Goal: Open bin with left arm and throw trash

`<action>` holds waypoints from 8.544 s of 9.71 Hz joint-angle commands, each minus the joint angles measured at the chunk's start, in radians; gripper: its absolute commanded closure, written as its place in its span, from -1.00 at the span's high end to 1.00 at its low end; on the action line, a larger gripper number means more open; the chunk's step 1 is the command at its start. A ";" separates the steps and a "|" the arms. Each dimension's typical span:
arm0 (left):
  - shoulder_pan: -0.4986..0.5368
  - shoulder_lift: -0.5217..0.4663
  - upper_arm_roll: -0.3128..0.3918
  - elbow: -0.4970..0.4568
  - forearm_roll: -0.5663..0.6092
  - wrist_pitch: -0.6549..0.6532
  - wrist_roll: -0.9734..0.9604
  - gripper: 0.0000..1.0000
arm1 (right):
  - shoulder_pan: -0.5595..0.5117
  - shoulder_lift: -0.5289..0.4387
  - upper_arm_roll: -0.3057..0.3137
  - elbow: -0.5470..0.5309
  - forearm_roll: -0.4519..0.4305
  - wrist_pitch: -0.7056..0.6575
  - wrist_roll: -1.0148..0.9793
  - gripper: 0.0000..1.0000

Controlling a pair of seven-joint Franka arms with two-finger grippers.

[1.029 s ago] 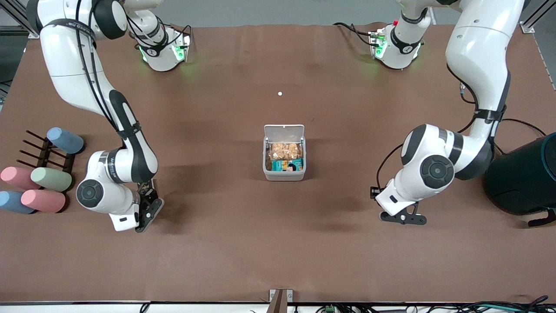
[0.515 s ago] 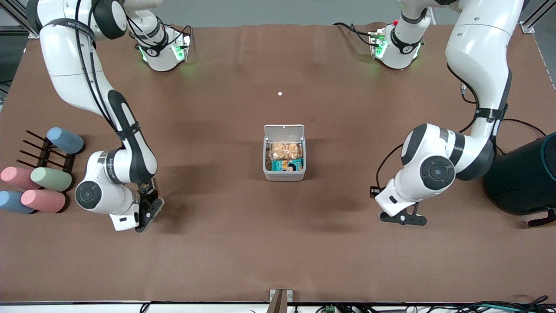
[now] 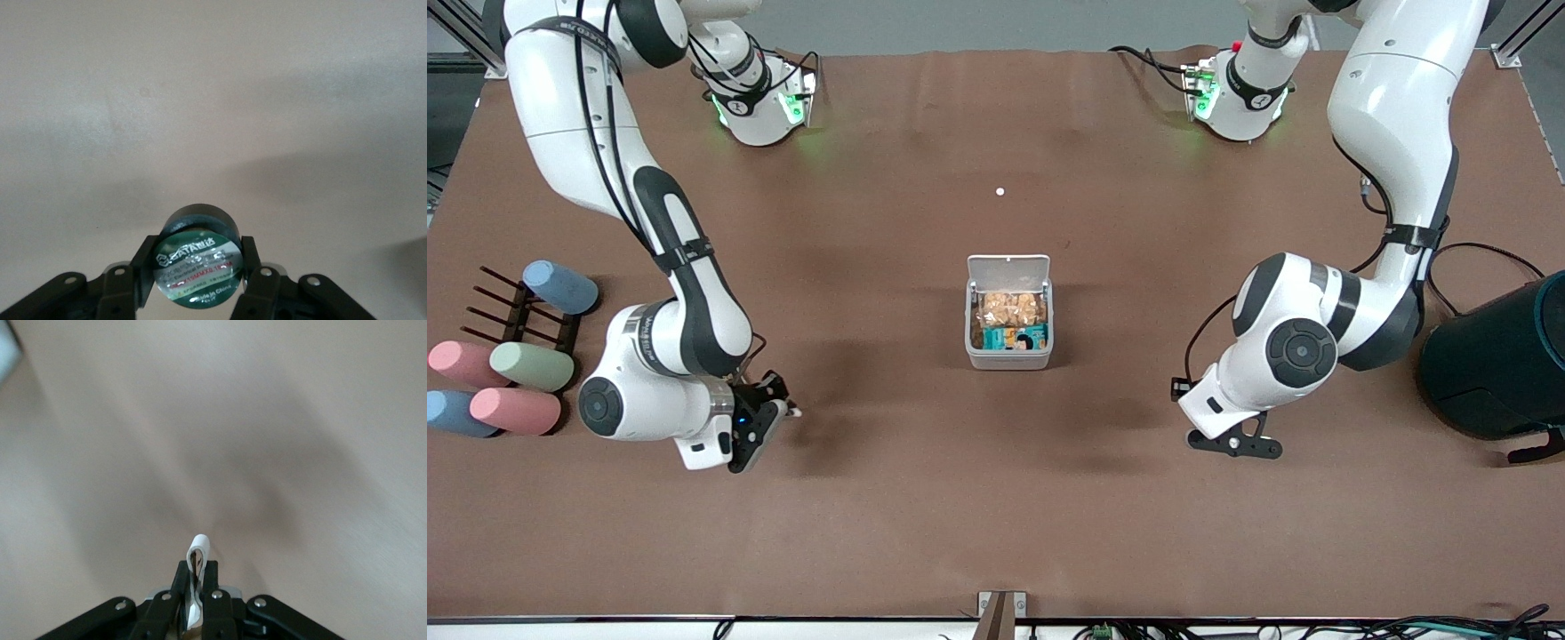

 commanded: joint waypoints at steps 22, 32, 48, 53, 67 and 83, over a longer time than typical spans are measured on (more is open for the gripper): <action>-0.003 0.032 0.003 0.048 0.008 -0.007 0.001 -1.00 | 0.334 -0.115 0.130 -0.014 0.192 0.086 0.853 0.99; -0.219 -0.008 -0.172 0.107 0.000 -0.139 -0.611 -1.00 | 0.044 -0.190 0.098 -0.027 -0.443 -0.121 0.721 1.00; -0.149 -0.001 -0.167 0.113 0.006 -0.054 -0.588 1.00 | -0.200 -0.167 0.099 -0.338 -0.655 0.317 0.453 1.00; 0.144 -0.158 -0.175 0.104 0.012 -0.241 -0.239 1.00 | -0.200 -0.139 0.098 -0.370 -0.667 0.376 0.448 1.00; 0.149 -0.518 0.142 0.061 -0.232 -0.583 0.136 1.00 | -0.204 -0.122 0.099 -0.380 -0.666 0.373 0.450 0.06; 0.057 -0.606 0.295 0.013 -0.241 -0.582 0.235 1.00 | 0.007 -0.225 0.274 -0.110 0.063 0.064 0.767 -0.11</action>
